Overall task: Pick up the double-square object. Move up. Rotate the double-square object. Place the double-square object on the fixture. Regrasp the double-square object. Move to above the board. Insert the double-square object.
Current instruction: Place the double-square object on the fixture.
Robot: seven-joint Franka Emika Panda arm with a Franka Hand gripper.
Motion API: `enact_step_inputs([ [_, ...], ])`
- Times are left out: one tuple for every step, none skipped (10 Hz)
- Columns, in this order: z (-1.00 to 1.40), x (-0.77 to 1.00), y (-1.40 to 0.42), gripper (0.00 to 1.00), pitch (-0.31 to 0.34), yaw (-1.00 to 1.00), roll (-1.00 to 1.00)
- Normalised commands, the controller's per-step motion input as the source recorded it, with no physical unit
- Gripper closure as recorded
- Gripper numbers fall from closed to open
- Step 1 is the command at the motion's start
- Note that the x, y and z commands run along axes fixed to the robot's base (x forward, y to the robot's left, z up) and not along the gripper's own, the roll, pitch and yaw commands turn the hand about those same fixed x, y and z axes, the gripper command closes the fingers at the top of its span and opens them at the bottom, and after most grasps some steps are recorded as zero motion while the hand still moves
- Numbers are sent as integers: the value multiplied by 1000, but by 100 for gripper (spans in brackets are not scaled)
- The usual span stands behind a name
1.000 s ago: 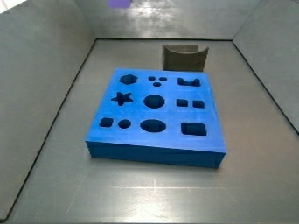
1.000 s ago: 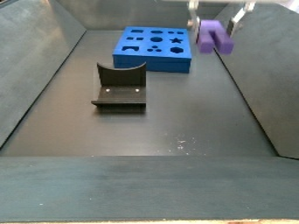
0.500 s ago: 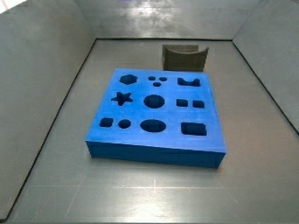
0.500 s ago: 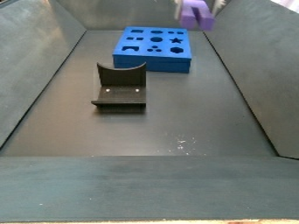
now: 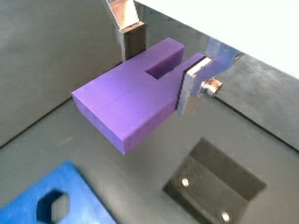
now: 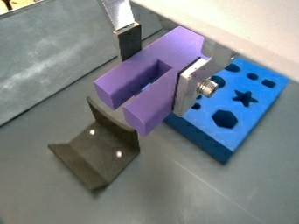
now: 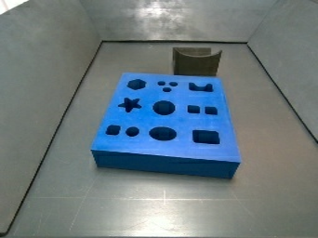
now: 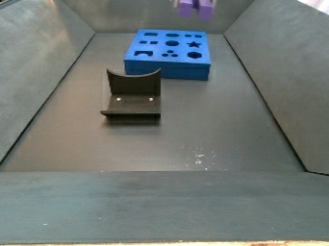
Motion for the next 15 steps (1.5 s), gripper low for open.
enact_step_inputs([
  [73,1000,-223,100,83,19,-87],
  [69,1000,-207,100,97,19,-84],
  [62,1000,-181,100,117,20,-79],
  [58,1000,-166,100,129,19,-75],
  [54,1000,-147,100,142,21,-69],
  [-425,1000,860,100,319,209,-1000],
  [-459,1000,937,100,314,202,-1000],
  [-336,1000,848,100,294,133,-1000],
  [-222,1000,762,100,302,97,-1000],
  [-155,1000,665,100,315,66,-1000],
  [-112,948,484,100,316,19,-1000],
  [-78,882,329,100,316,-22,-1000],
  [-55,841,232,100,317,-52,-1000],
  [-32,736,75,100,250,-112,-778],
  [-25,694,51,100,214,-134,-671],
])
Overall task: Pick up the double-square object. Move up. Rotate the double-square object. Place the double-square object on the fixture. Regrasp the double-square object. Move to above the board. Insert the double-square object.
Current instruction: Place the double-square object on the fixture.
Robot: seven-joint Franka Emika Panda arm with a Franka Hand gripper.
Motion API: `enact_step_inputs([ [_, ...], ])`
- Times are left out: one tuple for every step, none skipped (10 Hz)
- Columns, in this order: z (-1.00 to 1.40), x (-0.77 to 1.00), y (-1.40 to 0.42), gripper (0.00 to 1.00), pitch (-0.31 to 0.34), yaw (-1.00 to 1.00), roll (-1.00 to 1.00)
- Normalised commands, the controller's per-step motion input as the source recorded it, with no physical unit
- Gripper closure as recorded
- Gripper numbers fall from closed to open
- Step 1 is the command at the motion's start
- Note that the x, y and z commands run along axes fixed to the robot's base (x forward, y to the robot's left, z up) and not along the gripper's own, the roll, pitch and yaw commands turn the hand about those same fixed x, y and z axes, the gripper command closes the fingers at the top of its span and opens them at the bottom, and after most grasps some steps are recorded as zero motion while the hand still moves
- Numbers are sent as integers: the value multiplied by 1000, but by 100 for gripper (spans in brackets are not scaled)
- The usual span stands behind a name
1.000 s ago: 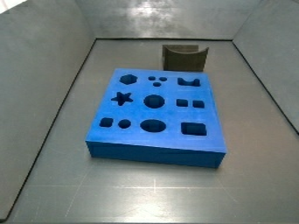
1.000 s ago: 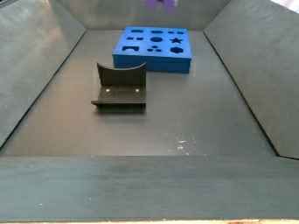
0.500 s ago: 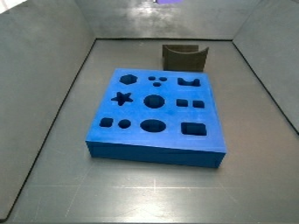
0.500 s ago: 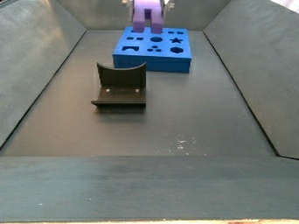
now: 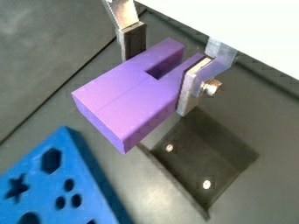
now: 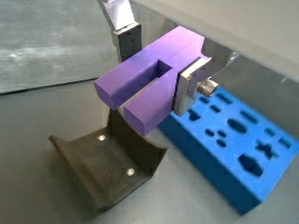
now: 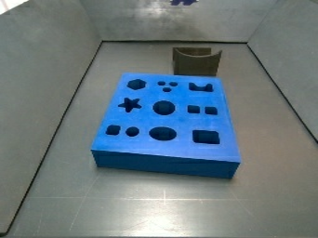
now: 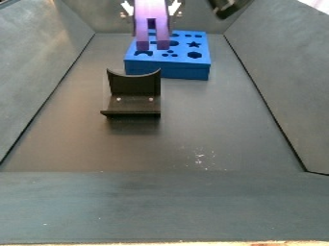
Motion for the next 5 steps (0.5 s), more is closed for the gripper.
enact_step_inputs([
  [-17,599,48,100,155,-149,-452],
  [-15,529,49,100,123,-147,-303],
  [-5,426,38,100,90,-131,-204],
  [-7,371,41,100,75,-122,-187],
  [-10,247,40,100,59,-99,-170],
])
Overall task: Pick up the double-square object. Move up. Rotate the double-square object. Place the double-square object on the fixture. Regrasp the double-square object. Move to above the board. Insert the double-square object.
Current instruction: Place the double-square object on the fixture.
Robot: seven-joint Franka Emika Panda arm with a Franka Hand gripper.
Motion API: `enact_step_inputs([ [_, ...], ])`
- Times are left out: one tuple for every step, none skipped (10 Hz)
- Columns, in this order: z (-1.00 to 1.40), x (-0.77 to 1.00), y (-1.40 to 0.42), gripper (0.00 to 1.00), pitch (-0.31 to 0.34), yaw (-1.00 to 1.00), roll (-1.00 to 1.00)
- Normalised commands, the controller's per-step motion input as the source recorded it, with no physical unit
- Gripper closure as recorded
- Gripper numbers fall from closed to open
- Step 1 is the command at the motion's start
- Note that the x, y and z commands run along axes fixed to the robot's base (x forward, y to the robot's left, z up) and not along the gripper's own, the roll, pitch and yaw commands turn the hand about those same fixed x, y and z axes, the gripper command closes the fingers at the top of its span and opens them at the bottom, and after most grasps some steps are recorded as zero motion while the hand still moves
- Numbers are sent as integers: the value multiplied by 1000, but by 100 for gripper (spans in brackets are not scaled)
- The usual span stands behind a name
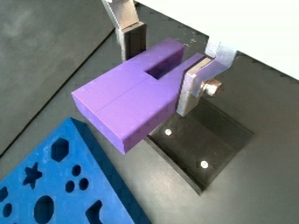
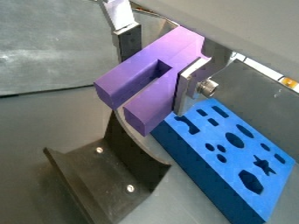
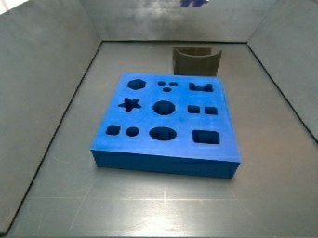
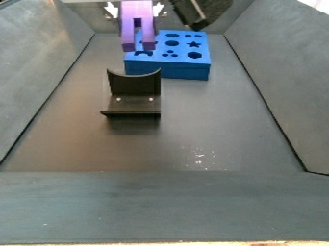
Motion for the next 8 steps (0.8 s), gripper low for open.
enact_step_inputs([
  [-14,201,38,100,58,-91,-167],
  [-1000,139,75,100,12,-94,-1000],
  [-1000,131,82,100,6,-98,-1000],
  [-1000,143,90,100,30,-98,-1000],
  [-1000,151,90,100,48,-99,-1000],
  [-1000,164,102,100,75,-106,-1000],
  [-1000,174,110,100,77,-114,-932],
  [-1000,182,116,100,75,-113,-773],
])
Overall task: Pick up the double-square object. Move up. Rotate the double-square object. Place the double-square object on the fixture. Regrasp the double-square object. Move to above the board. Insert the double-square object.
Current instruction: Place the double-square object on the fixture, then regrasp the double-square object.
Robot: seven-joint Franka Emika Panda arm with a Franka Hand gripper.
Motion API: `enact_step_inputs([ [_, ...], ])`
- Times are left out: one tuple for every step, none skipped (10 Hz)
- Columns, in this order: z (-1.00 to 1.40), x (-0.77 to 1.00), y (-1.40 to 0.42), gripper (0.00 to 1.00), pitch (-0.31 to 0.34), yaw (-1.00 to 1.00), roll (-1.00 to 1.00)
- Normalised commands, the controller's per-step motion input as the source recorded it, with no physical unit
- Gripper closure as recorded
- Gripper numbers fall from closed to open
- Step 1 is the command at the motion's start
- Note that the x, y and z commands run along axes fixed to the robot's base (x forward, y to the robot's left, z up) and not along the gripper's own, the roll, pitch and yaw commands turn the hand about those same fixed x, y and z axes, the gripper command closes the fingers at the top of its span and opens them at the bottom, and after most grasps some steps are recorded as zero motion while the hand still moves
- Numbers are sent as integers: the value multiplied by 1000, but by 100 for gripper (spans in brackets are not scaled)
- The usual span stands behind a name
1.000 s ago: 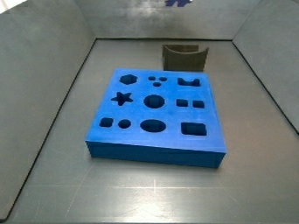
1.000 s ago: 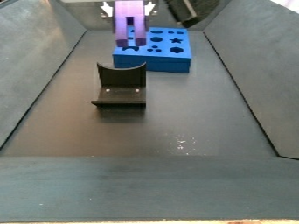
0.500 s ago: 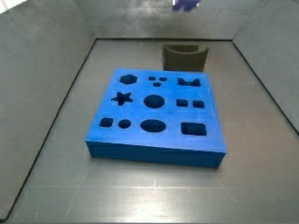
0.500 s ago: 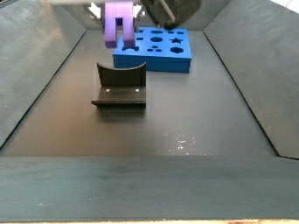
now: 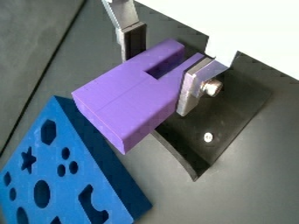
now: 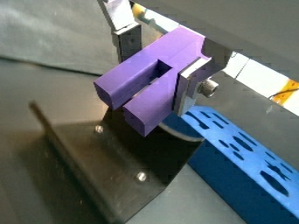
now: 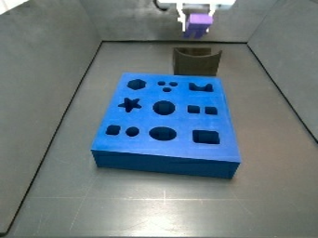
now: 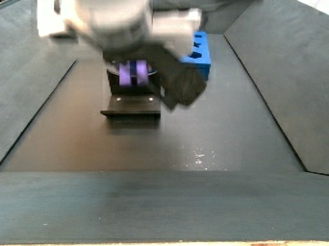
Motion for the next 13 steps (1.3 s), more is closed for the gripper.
enact_step_inputs([
  [-1000,194,124,100,68,-116,-608],
  [-982,204,132,100,65,-116,-394],
  [-801,171,104,100,67,-115,-258],
  [-539,127,68,100,44,-114,-183],
  [-353,102,64,100,25,-114,-168],
  [-233,97,65,100,13,-112,-158],
  [0,0,0,0,0,0,0],
  [1000,0,0,0,17,4,-37],
  [1000,-3,2,0,19,6,-35],
  [1000,-24,7,0,31,10,-15],
  [1000,-26,4,0,36,11,7],
  [1000,-35,1,0,45,7,29],
  [970,-40,0,0,52,4,36],
])
